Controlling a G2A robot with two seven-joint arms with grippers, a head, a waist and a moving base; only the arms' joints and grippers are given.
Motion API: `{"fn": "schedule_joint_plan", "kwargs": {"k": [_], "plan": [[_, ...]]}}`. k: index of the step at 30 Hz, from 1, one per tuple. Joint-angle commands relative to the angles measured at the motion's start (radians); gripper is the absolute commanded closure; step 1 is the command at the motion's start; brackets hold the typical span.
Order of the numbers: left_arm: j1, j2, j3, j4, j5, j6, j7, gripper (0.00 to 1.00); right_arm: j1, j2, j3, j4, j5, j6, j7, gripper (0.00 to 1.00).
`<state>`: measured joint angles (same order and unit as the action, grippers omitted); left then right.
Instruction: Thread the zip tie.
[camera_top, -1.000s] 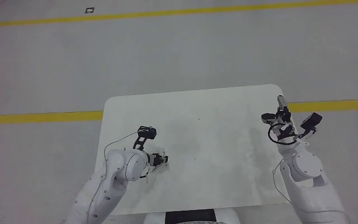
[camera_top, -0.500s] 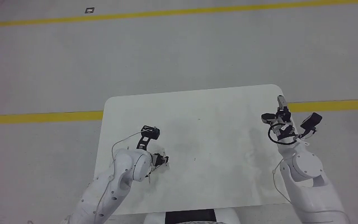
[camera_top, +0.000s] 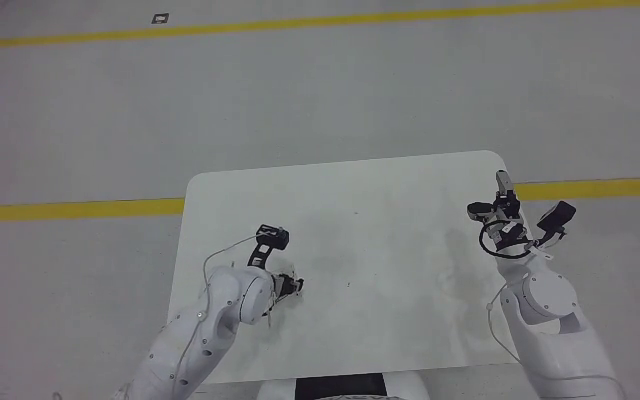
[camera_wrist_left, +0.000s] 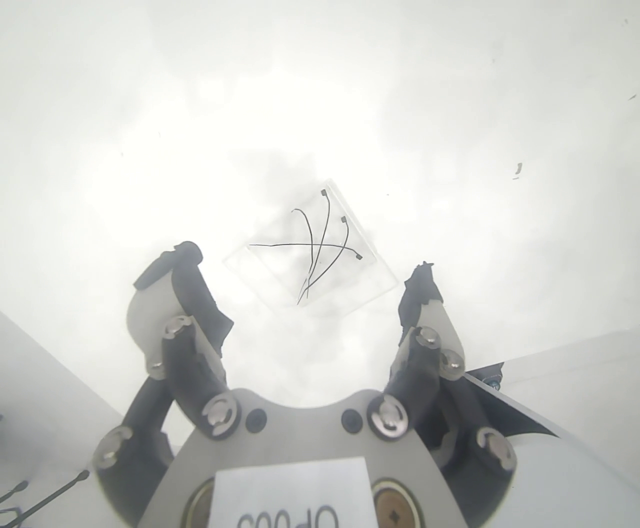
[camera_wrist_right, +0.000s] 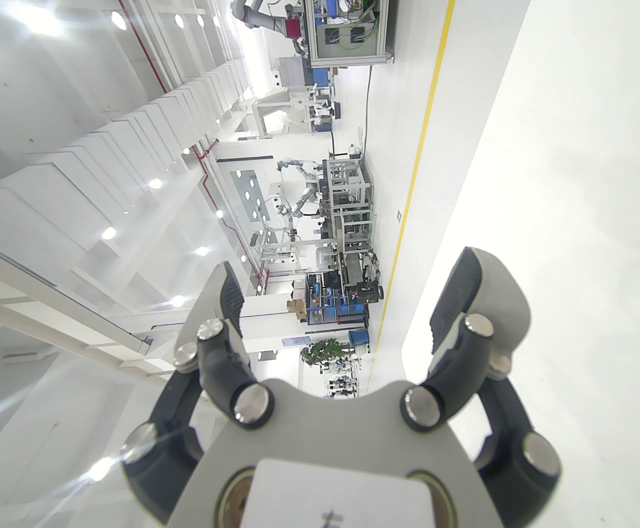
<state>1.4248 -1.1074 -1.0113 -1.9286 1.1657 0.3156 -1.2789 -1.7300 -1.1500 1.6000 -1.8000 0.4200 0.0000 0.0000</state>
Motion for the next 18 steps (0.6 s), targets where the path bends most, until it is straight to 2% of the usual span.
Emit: {"fn": "schedule_joint_plan", "kwargs": {"k": [1,9,18], "plan": [[0.002,0.001,-0.006,-0.001,0.0,0.0,0.0,0.54,0.0,0.0,0.0,0.0,0.0,0.0,0.0,0.0],[0.002,0.001,-0.008,0.016,0.003,-0.003,0.004,0.72,0.0,0.0,0.0,0.0,0.0,0.0,0.0,0.0],[-0.023,-0.007,0.027,0.061,0.002,-0.019,0.003,0.75,0.0,0.0,0.0,0.0,0.0,0.0,0.0,0.0]]}}
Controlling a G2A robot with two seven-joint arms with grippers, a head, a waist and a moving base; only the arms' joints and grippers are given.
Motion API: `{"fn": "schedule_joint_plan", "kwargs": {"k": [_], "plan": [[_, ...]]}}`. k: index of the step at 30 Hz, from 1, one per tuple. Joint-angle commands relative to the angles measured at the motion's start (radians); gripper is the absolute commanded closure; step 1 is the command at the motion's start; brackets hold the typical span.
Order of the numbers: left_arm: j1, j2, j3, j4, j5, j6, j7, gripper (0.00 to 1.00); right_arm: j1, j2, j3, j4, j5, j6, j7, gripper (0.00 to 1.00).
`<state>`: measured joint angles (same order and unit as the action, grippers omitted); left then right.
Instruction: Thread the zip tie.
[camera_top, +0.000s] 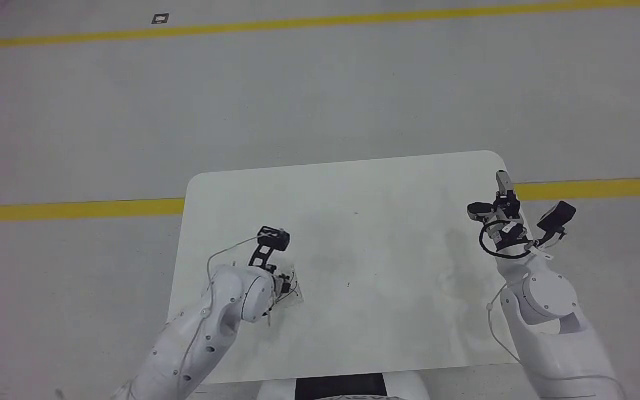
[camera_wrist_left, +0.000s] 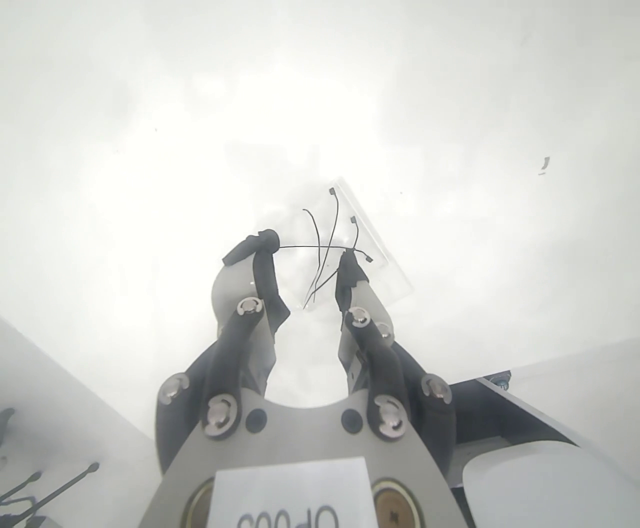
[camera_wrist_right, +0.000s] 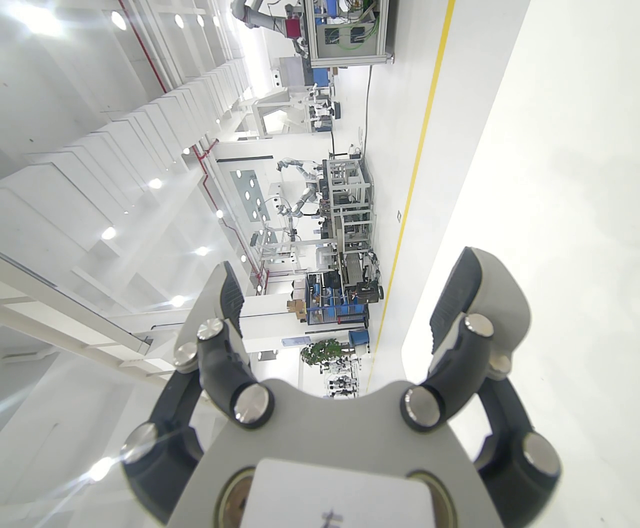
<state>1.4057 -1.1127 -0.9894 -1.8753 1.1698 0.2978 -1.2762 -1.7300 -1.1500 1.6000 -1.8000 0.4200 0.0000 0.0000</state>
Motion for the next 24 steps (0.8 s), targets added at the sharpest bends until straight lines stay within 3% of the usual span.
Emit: {"fn": "schedule_joint_plan", "kwargs": {"k": [1,12,24], "plan": [[-0.007,-0.002,0.008,0.015,-0.004,-0.002,0.001,0.77,0.0,0.0,0.0,0.0,0.0,0.0,0.0,0.0],[-0.038,-0.013,0.038,0.082,-0.036,-0.005,0.015,0.74,0.0,0.0,0.0,0.0,0.0,0.0,0.0,0.0],[-0.065,-0.022,0.062,0.128,-0.058,0.005,0.031,0.8,0.0,0.0,0.0,0.0,0.0,0.0,0.0,0.0]]}}
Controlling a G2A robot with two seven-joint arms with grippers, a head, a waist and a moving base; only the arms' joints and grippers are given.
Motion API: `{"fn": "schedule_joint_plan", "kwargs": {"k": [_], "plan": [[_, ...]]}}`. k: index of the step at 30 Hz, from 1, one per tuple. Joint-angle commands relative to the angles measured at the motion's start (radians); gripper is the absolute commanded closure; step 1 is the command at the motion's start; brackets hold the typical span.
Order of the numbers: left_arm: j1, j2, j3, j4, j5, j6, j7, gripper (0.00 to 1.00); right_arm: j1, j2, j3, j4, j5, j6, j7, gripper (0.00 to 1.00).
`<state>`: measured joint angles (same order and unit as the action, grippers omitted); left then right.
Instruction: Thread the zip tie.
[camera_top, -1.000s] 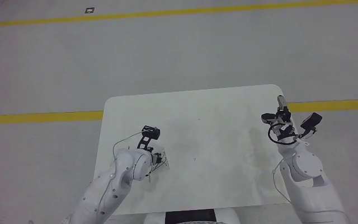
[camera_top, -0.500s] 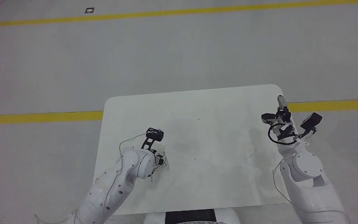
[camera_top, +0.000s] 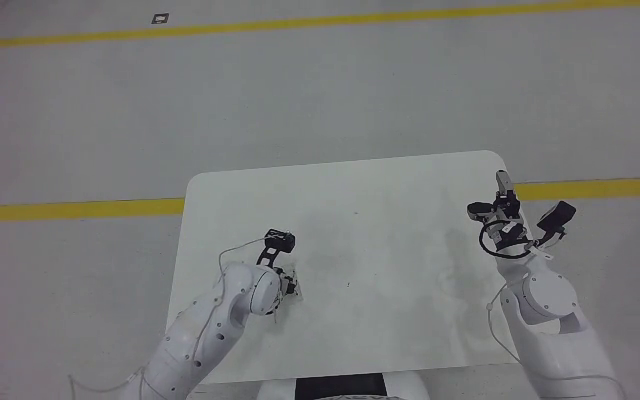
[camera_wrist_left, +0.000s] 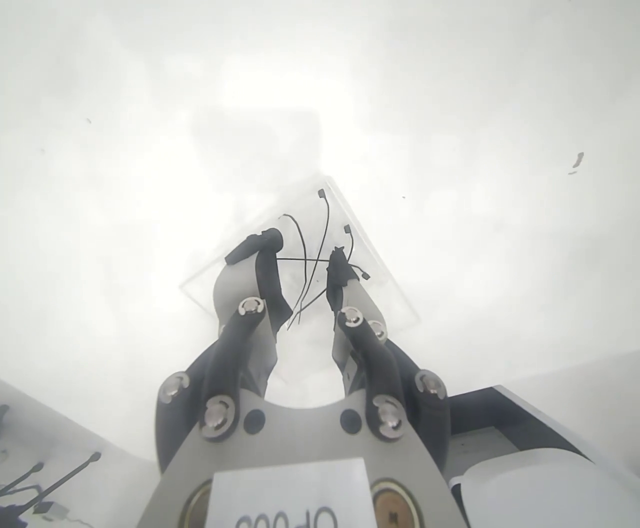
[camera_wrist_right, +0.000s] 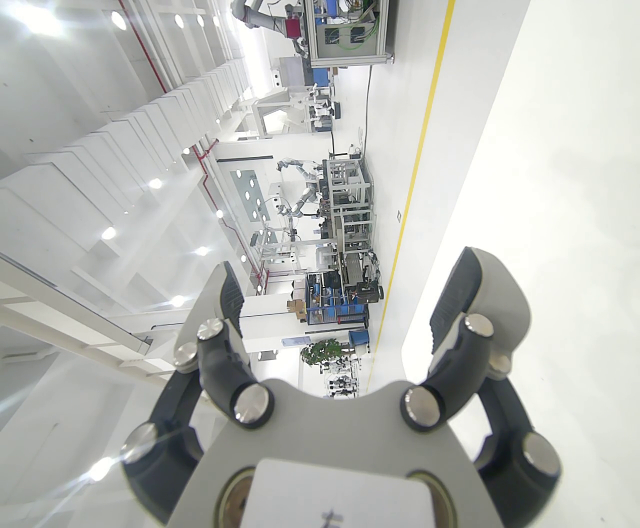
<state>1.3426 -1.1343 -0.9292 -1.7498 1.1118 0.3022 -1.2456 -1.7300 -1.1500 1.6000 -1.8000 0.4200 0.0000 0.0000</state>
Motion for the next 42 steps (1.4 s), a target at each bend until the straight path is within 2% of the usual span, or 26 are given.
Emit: {"fn": "schedule_joint_plan", "kwargs": {"k": [1,7,15,28,35,42], "plan": [[-0.003,-0.001,0.004,0.005,0.001,0.001,0.0,0.8,0.0,0.0,0.0,0.0,0.0,0.0,0.0,0.0],[-0.006,-0.002,0.013,0.0,0.008,-0.001,-0.008,0.81,0.0,0.0,0.0,0.0,0.0,0.0,0.0,0.0],[0.007,0.003,0.023,-0.032,0.044,-0.019,-0.044,0.85,0.0,0.0,0.0,0.0,0.0,0.0,0.0,0.0],[-0.008,-0.002,0.044,-0.007,0.052,-0.019,-0.043,0.78,0.0,0.0,0.0,0.0,0.0,0.0,0.0,0.0],[-0.009,-0.002,0.056,-0.007,0.079,-0.043,-0.024,0.7,0.0,0.0,0.0,0.0,0.0,0.0,0.0,0.0],[-0.012,-0.003,0.073,-0.007,0.117,-0.061,-0.022,0.71,0.0,0.0,0.0,0.0,0.0,0.0,0.0,0.0]]}}
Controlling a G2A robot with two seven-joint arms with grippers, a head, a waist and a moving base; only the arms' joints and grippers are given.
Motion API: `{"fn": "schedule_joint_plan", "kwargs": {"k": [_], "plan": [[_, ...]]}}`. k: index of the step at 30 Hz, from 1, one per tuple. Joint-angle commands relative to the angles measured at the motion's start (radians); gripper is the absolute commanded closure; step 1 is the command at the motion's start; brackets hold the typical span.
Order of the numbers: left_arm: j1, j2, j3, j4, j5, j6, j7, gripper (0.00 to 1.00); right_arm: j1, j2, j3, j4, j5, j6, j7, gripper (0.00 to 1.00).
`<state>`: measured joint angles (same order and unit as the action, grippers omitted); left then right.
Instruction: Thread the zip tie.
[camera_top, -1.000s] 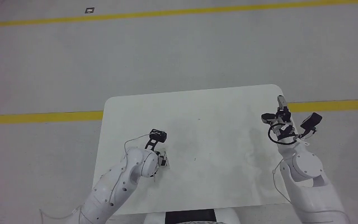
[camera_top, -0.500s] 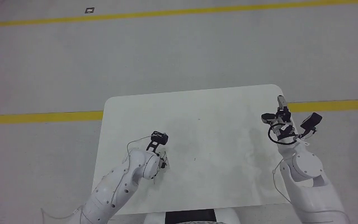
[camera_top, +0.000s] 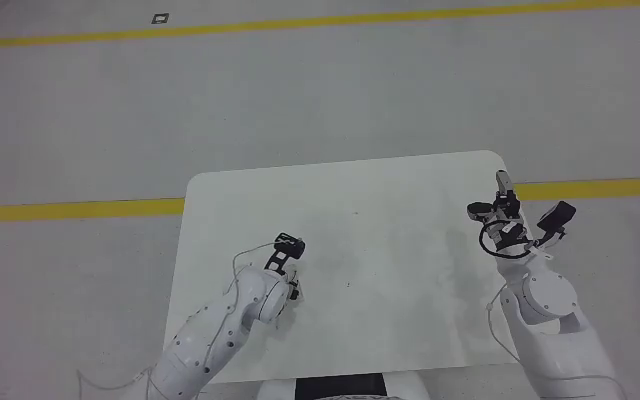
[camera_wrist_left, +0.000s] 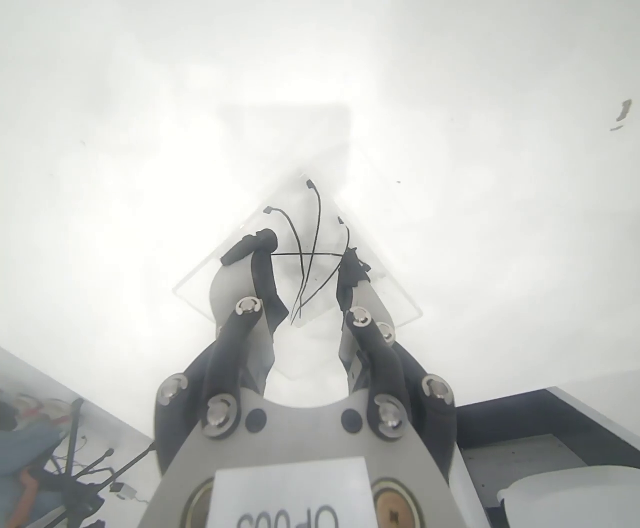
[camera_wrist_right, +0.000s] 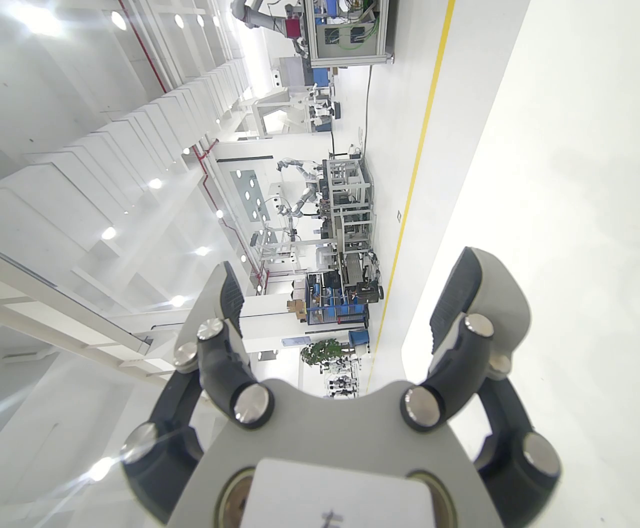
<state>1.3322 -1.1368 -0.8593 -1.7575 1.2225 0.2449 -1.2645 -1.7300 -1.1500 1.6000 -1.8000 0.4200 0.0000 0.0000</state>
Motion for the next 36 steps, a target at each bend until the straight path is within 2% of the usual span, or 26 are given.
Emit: {"fn": "schedule_joint_plan", "kwargs": {"k": [1,11,16,22,28,30,36], "plan": [[-0.002,-0.001,0.005,0.002,0.011,-0.004,-0.005,0.71,0.0,0.0,0.0,0.0,0.0,0.0,0.0,0.0],[-0.02,-0.008,0.026,0.026,0.024,-0.014,-0.009,0.74,0.0,0.0,0.0,0.0,0.0,0.0,0.0,0.0],[-0.026,-0.011,0.031,0.032,0.027,-0.012,-0.014,0.89,0.0,0.0,0.0,0.0,0.0,0.0,0.0,0.0],[-0.026,-0.013,0.032,0.032,0.034,-0.007,-0.02,1.0,0.0,0.0,0.0,0.0,0.0,0.0,0.0,0.0],[-0.021,-0.013,0.025,0.025,0.037,-0.004,-0.022,1.0,0.0,0.0,0.0,0.0,0.0,0.0,0.0,0.0],[-0.019,-0.012,0.021,0.022,0.036,-0.004,-0.021,0.77,0.0,0.0,0.0,0.0,0.0,0.0,0.0,0.0],[-0.015,-0.012,0.014,0.021,0.037,-0.004,-0.023,0.73,0.0,0.0,0.0,0.0,0.0,0.0,0.0,0.0]]}}
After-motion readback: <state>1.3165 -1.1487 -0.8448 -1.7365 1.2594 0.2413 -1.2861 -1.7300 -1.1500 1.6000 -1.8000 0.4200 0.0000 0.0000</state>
